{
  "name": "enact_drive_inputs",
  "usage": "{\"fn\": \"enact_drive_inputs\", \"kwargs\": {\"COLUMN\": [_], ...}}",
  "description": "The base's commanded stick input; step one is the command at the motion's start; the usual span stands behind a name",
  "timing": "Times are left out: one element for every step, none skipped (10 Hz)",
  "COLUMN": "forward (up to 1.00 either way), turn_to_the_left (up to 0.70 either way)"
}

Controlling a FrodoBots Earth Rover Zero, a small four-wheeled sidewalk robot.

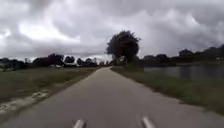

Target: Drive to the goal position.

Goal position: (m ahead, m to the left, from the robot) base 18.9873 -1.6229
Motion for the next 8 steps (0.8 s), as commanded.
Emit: {"fn": "enact_drive_inputs", "kwargs": {"forward": [0.7, 0.7, 0.7, 0.7, 0.7, 0.7, 0.7, 0.7], "turn_to_the_left": [0.0, 0.0, 0.0, 0.0, 0.0, 0.0, 0.0, 0.0]}}
